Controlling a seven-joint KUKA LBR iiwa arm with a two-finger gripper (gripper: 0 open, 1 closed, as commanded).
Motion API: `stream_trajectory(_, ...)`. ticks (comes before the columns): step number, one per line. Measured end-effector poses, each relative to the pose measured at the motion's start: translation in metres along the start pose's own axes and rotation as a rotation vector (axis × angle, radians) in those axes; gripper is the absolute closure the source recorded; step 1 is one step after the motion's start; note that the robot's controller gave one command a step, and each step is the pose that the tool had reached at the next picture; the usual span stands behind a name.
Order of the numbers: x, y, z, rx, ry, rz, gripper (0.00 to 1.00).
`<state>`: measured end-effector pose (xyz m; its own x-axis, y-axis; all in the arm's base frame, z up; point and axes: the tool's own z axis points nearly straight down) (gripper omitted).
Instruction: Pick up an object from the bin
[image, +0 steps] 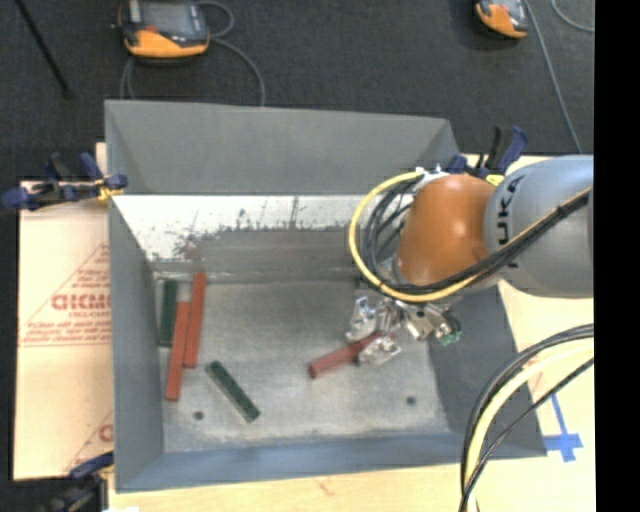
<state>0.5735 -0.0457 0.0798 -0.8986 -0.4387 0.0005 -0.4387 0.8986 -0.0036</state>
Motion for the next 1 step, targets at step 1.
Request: stream_trajectory(1,0.0,0.0,0.0,0.0,0.0,0.0,1.0)
